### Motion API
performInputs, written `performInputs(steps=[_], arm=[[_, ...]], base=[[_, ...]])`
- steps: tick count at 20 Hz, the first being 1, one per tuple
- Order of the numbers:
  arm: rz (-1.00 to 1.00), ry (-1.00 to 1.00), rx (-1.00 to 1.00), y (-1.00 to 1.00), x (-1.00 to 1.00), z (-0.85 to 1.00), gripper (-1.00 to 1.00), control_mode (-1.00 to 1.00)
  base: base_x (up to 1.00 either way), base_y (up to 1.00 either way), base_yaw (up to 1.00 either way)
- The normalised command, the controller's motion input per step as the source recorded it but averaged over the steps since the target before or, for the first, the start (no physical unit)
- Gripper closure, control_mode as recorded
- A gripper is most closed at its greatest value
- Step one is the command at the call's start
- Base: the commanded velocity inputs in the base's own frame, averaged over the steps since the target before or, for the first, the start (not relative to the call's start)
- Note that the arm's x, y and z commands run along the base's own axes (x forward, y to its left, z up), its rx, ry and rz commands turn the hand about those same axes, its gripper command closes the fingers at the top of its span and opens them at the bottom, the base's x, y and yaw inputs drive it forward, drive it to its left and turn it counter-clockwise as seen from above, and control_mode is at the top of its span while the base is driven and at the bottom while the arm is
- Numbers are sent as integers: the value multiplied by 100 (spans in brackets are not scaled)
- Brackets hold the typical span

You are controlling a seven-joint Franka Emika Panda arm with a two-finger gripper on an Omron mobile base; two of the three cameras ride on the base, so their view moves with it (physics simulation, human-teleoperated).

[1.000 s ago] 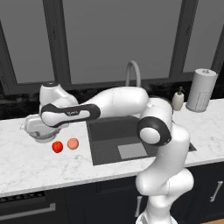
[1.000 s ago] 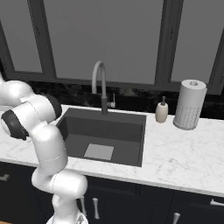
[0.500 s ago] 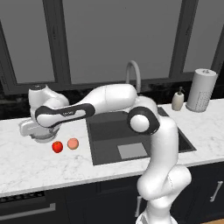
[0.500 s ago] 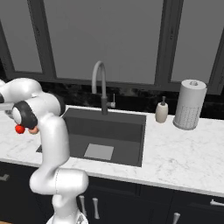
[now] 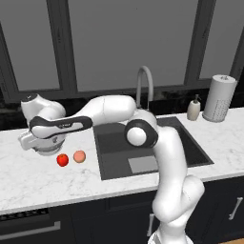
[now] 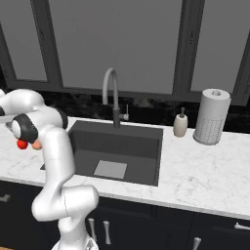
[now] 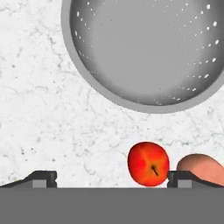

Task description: Put the colander in the sink, put the apple, peach in the colander, and turn on the sink faucet and pour water over the colander.

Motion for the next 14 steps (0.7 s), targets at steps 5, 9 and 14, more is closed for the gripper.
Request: performInputs(steps=[5,9,14], arm=[[6,-10,-5,0,27,-34,-100,-100],[4,-3,0,1,32,-21,-100,-100],[4,0,0,0,48,-8,-100,-100]], base=[[0,0,0],[0,0,0],[0,0,0]])
